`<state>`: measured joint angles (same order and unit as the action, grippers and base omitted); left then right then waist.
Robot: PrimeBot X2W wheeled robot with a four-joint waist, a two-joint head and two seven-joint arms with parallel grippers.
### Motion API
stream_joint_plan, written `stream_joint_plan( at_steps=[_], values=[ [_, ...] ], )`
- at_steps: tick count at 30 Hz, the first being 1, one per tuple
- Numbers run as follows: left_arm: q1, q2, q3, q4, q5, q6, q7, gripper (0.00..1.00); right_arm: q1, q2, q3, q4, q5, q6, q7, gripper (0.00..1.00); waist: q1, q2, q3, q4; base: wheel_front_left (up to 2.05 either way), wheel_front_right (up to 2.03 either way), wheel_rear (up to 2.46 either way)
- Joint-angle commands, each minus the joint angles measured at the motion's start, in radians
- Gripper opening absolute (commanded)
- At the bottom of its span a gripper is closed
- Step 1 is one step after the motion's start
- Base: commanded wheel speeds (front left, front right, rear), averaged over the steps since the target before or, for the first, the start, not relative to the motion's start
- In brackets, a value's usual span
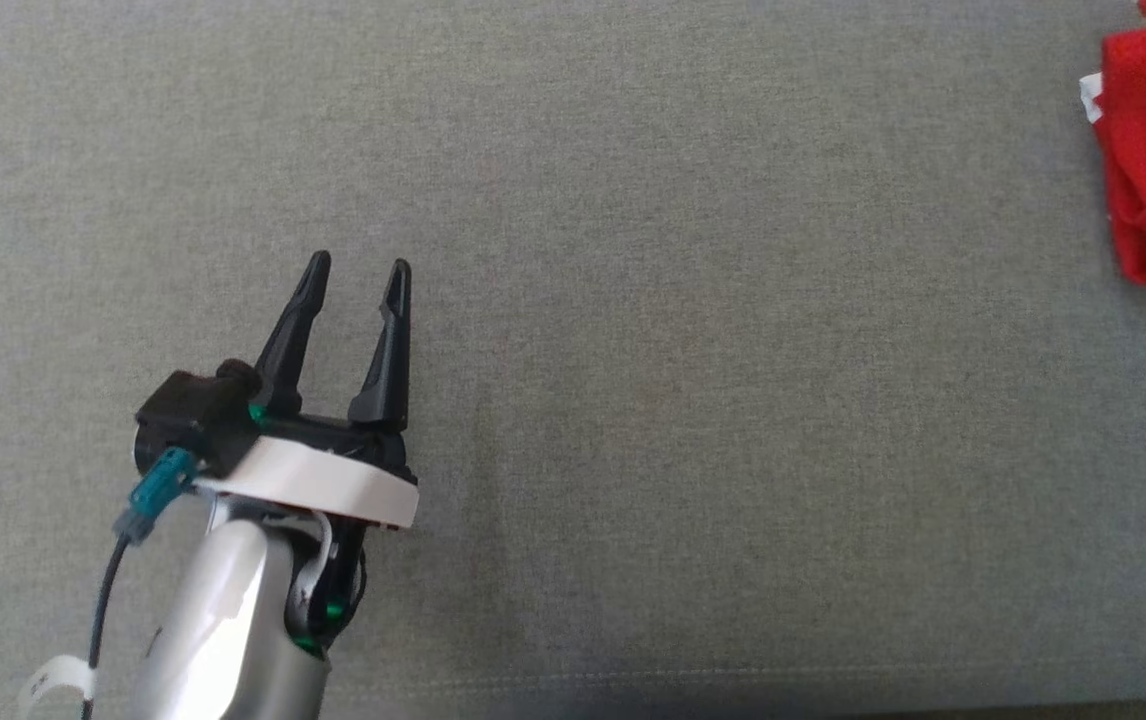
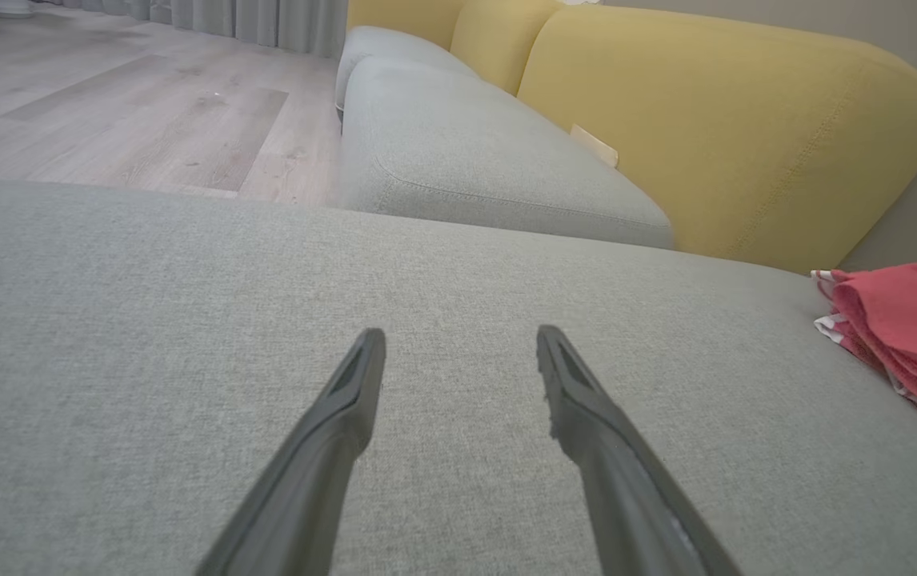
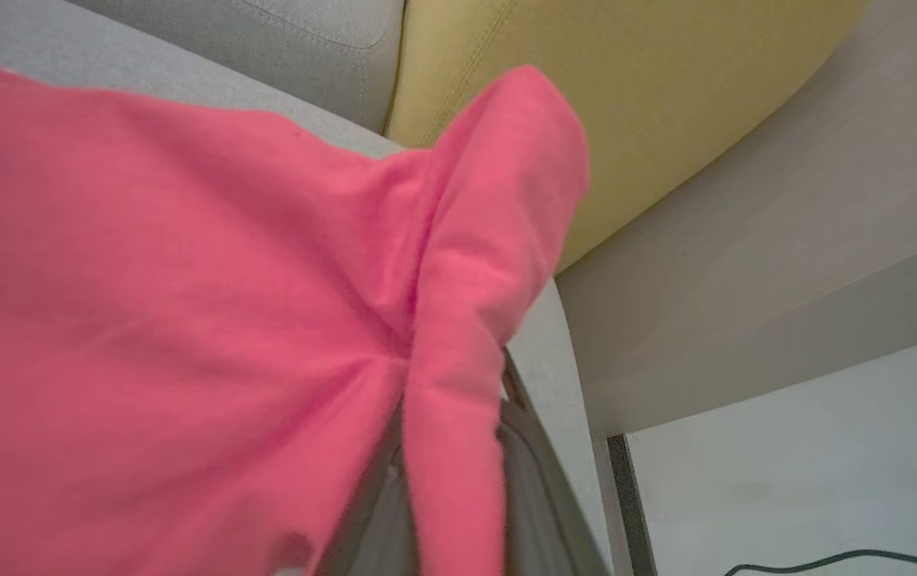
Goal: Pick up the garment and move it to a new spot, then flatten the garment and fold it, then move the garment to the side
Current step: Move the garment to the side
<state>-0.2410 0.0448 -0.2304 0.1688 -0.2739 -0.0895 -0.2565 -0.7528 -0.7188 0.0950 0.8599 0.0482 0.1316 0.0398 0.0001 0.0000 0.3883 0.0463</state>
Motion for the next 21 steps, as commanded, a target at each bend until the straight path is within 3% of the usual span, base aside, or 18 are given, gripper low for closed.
stream_joint_plan(
  at_steps=[1,2,3,4,12,17,18,21],
  values=[
    [-0.029,0.005,0.038,-0.031,0.01,-0.007,-0.005,1.0,-0.014,-0.017,-0.018,-0.008,-0.014,-0.001,0.005,0.0,-0.0001,0.0,0.005,-0.001,0.0,0.0,0.0],
    [-0.029,0.005,0.039,-0.03,0.01,-0.007,-0.005,1.0,-0.016,-0.009,-0.032,0.0,-0.023,-0.001,0.009,0.0,-0.0001,0.0,0.007,-0.001,0.0,0.0,0.0],
    [-0.03,0.005,0.039,-0.03,0.011,-0.008,-0.005,1.0,-0.017,-0.001,-0.045,0.003,-0.032,-0.001,0.007,0.84,-0.0001,0.0,0.009,-0.001,0.0,0.0,0.0],
    [-0.032,0.005,0.04,-0.029,0.011,-0.008,-0.005,1.0,-0.021,0.009,-0.063,0.005,-0.036,-0.001,0.005,1.0,-0.0001,0.0,0.009,-0.002,0.0,0.0,0.0],
    [-0.032,0.005,0.048,-0.013,0.006,-0.006,-0.005,1.0,-0.029,0.091,-0.171,-0.064,-0.145,-0.001,-0.025,1.0,-0.0001,0.0,-0.034,-0.014,0.0,0.0,0.0],
    [-0.022,0.005,0.057,-0.008,0.004,-0.006,-0.005,1.0,-0.009,0.213,-0.188,-0.177,-0.177,-0.001,-0.06,1.0,-0.0001,0.0,-0.096,-0.03,0.0,0.0,0.0],
    [-0.014,0.005,0.061,-0.009,0.001,-0.003,-0.005,1.0,0.002,0.272,-0.175,-0.234,-0.164,-0.001,-0.067,1.0,-0.0001,0.0,-0.128,-0.036,0.0,0.0,0.0],
    [0.001,0.005,0.068,-0.014,-0.005,0.001,-0.005,1.0,0.033,0.356,-0.148,-0.322,-0.117,-0.001,-0.072,1.0,-0.0001,0.0,-0.176,-0.043,0.0,0.0,0.0]
  ],
)
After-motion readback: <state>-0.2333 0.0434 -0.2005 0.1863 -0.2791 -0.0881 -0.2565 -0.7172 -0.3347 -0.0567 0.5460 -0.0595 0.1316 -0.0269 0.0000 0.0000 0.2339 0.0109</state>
